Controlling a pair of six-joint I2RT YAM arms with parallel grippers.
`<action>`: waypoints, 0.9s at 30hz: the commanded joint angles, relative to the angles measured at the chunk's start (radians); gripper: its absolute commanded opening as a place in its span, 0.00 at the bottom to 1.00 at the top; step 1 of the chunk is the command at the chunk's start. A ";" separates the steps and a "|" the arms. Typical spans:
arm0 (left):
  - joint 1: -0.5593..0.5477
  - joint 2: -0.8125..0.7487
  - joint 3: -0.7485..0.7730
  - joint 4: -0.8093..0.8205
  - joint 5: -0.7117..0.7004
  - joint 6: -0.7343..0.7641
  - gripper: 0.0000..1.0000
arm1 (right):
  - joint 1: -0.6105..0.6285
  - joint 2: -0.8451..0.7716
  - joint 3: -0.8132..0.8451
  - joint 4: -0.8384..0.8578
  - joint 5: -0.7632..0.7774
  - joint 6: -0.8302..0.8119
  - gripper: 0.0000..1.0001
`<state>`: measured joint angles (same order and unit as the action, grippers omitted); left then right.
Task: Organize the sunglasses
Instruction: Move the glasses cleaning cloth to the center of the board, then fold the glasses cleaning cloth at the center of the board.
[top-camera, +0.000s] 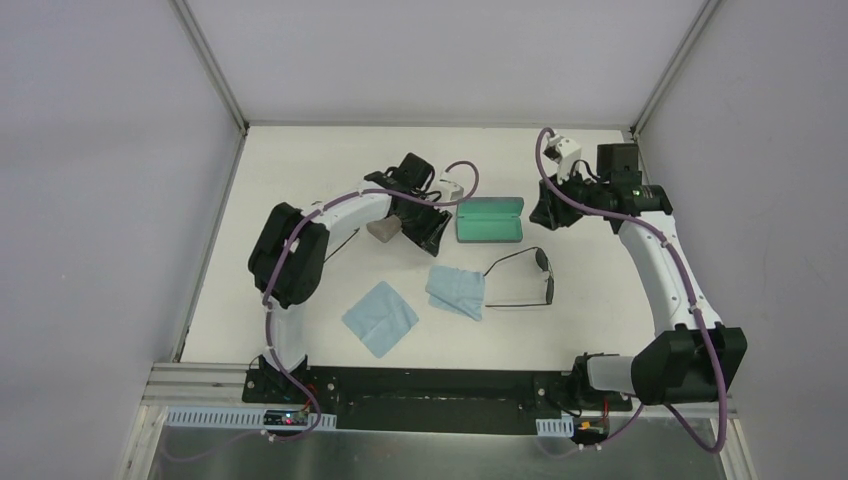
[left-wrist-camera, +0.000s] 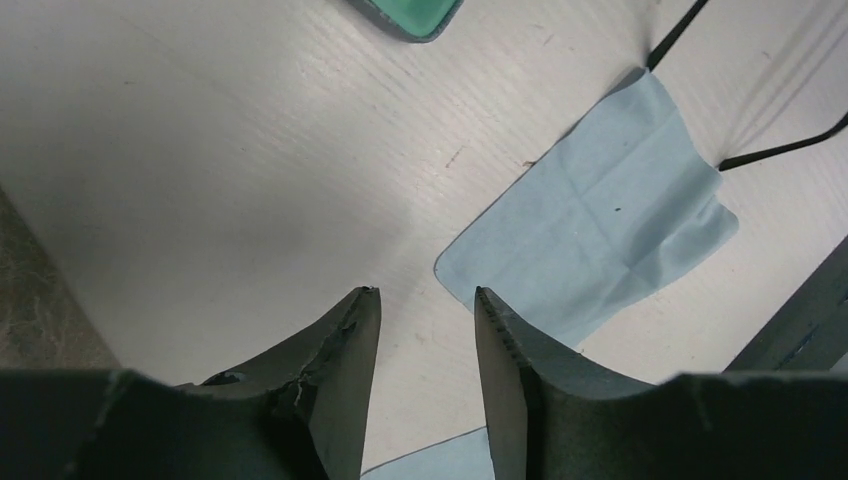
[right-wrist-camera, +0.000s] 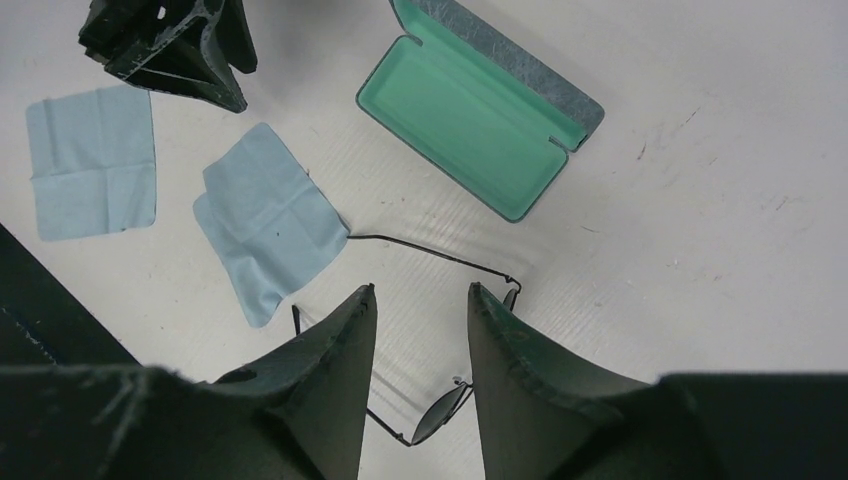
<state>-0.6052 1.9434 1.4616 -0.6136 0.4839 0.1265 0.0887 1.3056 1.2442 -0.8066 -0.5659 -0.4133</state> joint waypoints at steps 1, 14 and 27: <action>-0.003 0.032 0.008 0.021 0.007 -0.033 0.40 | -0.001 -0.054 -0.022 0.008 0.000 -0.025 0.42; -0.097 0.100 0.010 -0.005 -0.151 0.005 0.35 | -0.001 -0.055 -0.030 0.004 0.013 -0.044 0.42; -0.116 0.092 -0.025 -0.004 -0.231 0.017 0.19 | -0.001 -0.071 -0.045 0.004 0.014 -0.051 0.42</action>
<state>-0.7143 2.0327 1.4631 -0.6102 0.3161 0.1196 0.0887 1.2739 1.2037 -0.8135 -0.5541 -0.4473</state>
